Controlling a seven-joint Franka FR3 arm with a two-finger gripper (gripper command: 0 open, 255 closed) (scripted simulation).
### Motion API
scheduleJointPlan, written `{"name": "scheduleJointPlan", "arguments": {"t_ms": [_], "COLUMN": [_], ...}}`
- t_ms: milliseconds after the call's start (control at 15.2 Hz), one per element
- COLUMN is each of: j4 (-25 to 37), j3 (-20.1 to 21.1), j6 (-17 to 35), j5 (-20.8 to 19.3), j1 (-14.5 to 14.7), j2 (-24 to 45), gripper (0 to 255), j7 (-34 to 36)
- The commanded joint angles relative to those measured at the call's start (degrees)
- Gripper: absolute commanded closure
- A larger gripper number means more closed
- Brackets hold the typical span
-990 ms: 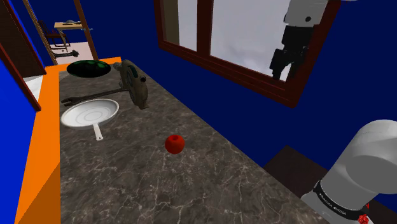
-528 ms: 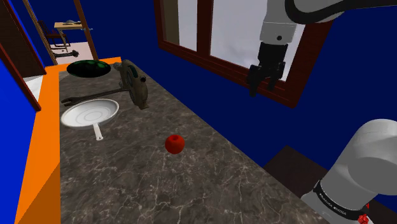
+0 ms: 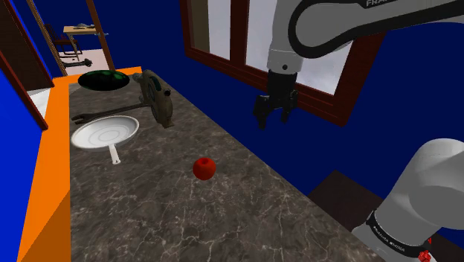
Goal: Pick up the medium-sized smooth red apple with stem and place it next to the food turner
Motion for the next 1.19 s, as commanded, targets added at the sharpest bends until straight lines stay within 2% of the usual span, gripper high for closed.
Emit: {"name": "scheduleJointPlan", "arguments": {"t_ms": [0, 528, 990, 1122], "j4": [0.36, 6.64, 15.69, 15.9], "j3": [1.62, 7.32, 10.69, 10.75], "j6": [3.5, 13.4, 19.61, 20.56], "j5": [0.86, 1.29, -2.28, -2.67], "j1": [0.63, 2.58, 4.85, 5.15], "j2": [3.53, 18.49, 32.94, 34.09], "gripper": [0, 0, 0, 0], "j7": [1.46, 7.73, 14.34, 14.77]}}
